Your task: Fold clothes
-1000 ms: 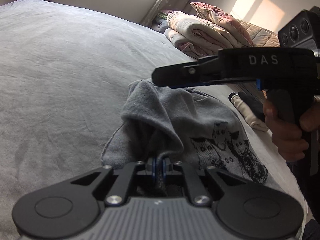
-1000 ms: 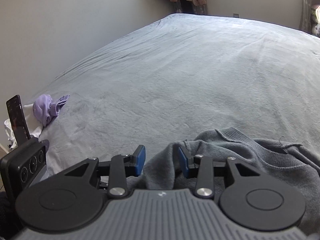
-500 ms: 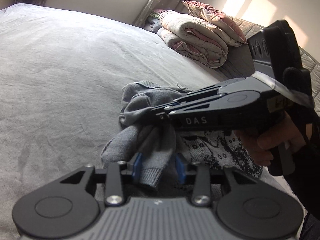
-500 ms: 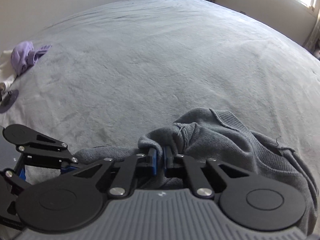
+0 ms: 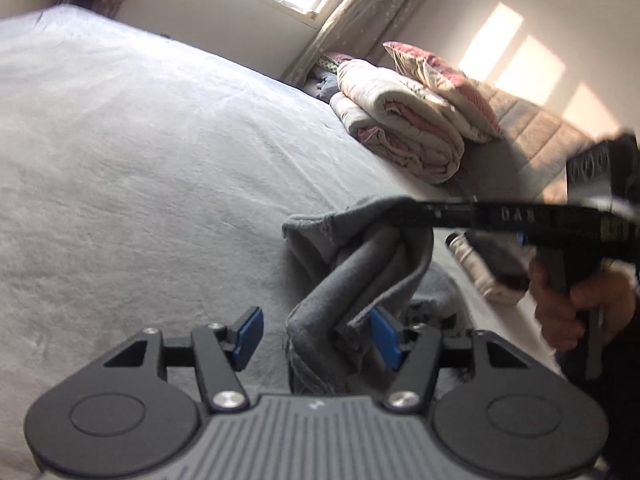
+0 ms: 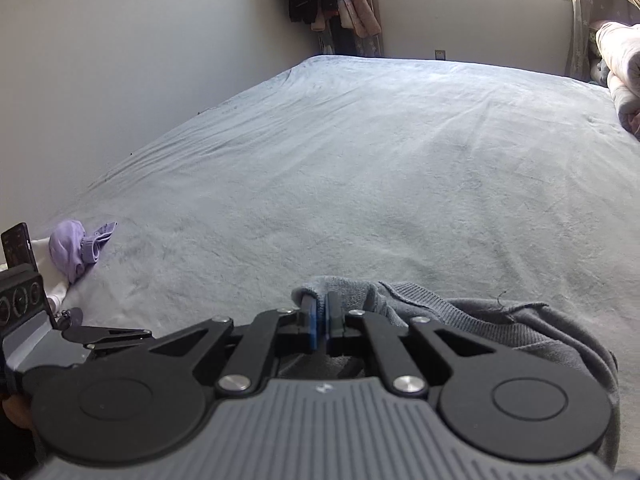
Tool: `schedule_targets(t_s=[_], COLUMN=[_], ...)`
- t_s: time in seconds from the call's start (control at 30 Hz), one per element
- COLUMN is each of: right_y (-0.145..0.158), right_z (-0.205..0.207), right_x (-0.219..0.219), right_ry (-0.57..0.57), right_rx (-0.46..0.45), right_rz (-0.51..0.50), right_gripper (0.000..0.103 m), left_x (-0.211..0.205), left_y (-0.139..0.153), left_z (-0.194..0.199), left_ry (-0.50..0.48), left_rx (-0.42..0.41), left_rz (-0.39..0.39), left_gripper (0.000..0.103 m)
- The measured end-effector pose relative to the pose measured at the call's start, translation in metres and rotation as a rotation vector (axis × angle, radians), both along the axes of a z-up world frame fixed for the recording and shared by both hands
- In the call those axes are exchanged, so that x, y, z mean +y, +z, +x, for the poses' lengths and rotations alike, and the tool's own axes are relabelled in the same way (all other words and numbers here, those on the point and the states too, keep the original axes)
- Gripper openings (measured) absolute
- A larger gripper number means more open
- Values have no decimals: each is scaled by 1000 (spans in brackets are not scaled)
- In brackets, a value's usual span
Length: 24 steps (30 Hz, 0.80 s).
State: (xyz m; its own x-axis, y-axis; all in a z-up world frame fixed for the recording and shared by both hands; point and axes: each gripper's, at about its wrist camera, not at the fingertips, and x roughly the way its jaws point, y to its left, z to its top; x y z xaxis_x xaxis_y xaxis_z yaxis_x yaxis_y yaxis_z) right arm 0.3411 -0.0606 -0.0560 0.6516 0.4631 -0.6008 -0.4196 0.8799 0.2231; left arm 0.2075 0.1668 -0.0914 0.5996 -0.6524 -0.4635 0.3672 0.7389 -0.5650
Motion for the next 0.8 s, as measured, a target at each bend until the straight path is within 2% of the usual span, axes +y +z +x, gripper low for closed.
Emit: schedule_targets(t_s=[0.03, 0.1, 0.27, 0.37, 0.5, 0.63, 0.67, 0.7, 0.73, 0.77, 0.8], right_y=[0, 0, -18, -29, -36, -37, -37, -38, -39, -39, -40], right_z=[-3, -10, -24, -31, -39, -43, -43, -42, -40, -37, -34], right_x=[-7, -20, -61, -76, -76, -66, -62, -57, -52, -46, -40], right_ry=[-11, -34, -115, -139, -121, -73, -61, -48, -35, -23, -11], right_rx=[-2, -5, 57, 101, 132, 151, 157, 163, 170, 179, 187], right_rz=[3, 8, 36, 65, 113, 166, 183, 200, 218, 236, 255], right_gripper=[3, 3, 3, 3, 4, 4, 4, 4, 4, 4, 4], left_x=[3, 1, -32, -49, -63, -74, -75, -77, -76, -74, -73], left_y=[-2, -7, -12, -15, -12, -3, -1, 1, 2, 4, 6], left_z=[5, 16, 29, 39, 54, 66, 69, 71, 74, 77, 81], left_ry=[2, -8, -40, -59, -59, -38, -26, -13, 2, 17, 33], left_rx=[35, 100, 137, 176, 223, 238, 246, 254, 262, 269, 271], left_rz=[-61, -130, -90, -134, -204, -180, -141, -101, -62, -23, 17], left_gripper=[60, 58, 57, 57, 57, 57, 51, 30, 19, 11, 10])
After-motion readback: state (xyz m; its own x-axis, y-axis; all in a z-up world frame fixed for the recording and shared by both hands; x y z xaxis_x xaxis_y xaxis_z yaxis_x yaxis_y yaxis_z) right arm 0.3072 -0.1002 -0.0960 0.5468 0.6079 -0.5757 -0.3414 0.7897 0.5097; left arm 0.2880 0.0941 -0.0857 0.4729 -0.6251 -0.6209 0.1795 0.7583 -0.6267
